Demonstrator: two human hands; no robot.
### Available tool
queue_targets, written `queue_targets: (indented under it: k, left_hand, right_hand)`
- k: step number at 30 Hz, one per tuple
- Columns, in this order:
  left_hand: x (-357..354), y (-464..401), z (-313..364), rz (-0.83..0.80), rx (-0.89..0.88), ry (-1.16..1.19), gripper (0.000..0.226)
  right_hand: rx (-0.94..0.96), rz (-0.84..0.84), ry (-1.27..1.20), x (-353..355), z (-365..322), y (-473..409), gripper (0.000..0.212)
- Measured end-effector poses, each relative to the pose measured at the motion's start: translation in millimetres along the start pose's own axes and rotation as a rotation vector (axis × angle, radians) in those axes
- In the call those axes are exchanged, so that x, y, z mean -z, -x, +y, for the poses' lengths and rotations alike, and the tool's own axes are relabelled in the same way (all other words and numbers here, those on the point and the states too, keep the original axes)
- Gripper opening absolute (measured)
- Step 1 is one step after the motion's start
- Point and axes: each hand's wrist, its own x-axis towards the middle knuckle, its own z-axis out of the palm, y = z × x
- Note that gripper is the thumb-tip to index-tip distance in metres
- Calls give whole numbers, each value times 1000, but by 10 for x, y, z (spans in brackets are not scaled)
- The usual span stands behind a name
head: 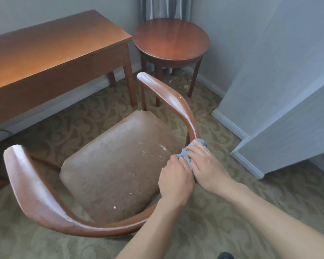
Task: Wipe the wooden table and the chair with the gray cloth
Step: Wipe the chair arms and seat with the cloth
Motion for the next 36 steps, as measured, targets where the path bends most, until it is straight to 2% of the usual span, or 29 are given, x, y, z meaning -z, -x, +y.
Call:
queue_targets:
  k: [2,7,11,14,19,21,25,31,36]
  left_hand:
    - [-73,-206,164,35,82,15,26]
    - [-126,-380,321,118,237,-28,27]
    - [-173,-347,351,178,192,-131,25]
    - [-175,-380,327,196,261,-95,31]
    - [-197,-436,366,292,313,-102,38]
    - [-204,-514,393,273,344,-66,38]
    - [-192,-814,514,212,379,100,36]
    - [-221,-1029,566,170,373,204,33]
    - [-235,-1068,537,165,397,276,29]
  right_hand:
    - [39,-18,-25,84,146,-246,38]
    - [156,-159,95,160,358,-675,44]
    - [223,-211,121,216,465,-899,45]
    - [250,-197,129,252,533,-1148,47]
    - [198,-200,167,253,551,-1701,70]
    - [172,-200,205,229,537,-1838,78]
    - [166,-183,294,226,516,-1953,78]
    - [77,-221,168,183,529,-1741,87]
    - [69,-215,117,170,557,-1703,85]
